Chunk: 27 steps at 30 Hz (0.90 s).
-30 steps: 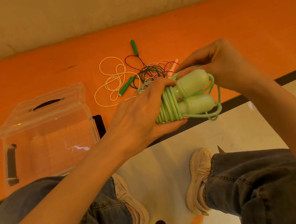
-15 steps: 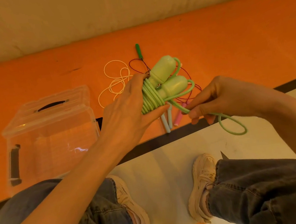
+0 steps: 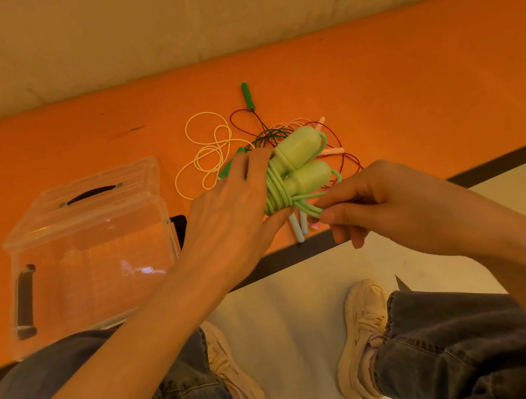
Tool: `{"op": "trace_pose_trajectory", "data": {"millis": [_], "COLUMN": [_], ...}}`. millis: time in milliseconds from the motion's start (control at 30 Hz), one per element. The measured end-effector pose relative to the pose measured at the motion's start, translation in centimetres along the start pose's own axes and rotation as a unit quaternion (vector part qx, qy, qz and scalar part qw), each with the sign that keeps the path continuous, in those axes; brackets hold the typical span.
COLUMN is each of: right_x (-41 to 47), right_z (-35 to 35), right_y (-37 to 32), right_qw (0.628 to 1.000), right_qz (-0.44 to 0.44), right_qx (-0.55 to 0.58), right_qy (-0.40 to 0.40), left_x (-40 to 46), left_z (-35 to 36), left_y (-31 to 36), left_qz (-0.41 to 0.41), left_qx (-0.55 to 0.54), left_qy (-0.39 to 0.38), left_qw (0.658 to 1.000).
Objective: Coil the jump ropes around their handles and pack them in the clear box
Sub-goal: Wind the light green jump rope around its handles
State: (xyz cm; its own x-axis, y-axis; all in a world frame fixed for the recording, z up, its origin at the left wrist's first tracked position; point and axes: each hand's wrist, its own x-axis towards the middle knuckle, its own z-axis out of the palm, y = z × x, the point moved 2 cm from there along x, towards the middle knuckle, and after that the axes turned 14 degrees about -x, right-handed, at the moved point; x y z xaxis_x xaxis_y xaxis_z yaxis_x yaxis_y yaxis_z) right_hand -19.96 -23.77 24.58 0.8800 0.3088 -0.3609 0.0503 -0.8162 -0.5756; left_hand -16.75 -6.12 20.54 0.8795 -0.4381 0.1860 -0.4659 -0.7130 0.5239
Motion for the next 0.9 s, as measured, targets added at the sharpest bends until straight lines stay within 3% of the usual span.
{"op": "trace_pose_trajectory", "data": {"millis": [267, 533, 700, 900], "right_x": [-0.1, -0.8, -1.9, -1.3], "right_z": [-0.2, -1.6, -4.7, -4.3], "right_y": [-0.3, -0.2, 0.6, -1.0], "right_qw": [0.999, 0.998, 0.992, 0.969], "right_qz": [0.001, 0.003, -0.013, -0.129], "right_qx": [-0.029, -0.058, -0.112, -0.107], "right_qy": [-0.019, 0.013, 0.063, 0.18], "left_x": [-0.3, 0.1, 0.0, -0.1], "left_z": [0.1, -0.1, 0.0, 0.6], "left_y": [0.4, -0.2, -0.7, 0.1], "left_qz": [0.012, 0.009, -0.004, -0.013], "left_qx": [-0.002, 0.014, 0.052, 0.048], "left_qy": [-0.015, 0.008, -0.001, -0.065], "left_qw": [1.0, 1.0, 0.999, 0.997]}}
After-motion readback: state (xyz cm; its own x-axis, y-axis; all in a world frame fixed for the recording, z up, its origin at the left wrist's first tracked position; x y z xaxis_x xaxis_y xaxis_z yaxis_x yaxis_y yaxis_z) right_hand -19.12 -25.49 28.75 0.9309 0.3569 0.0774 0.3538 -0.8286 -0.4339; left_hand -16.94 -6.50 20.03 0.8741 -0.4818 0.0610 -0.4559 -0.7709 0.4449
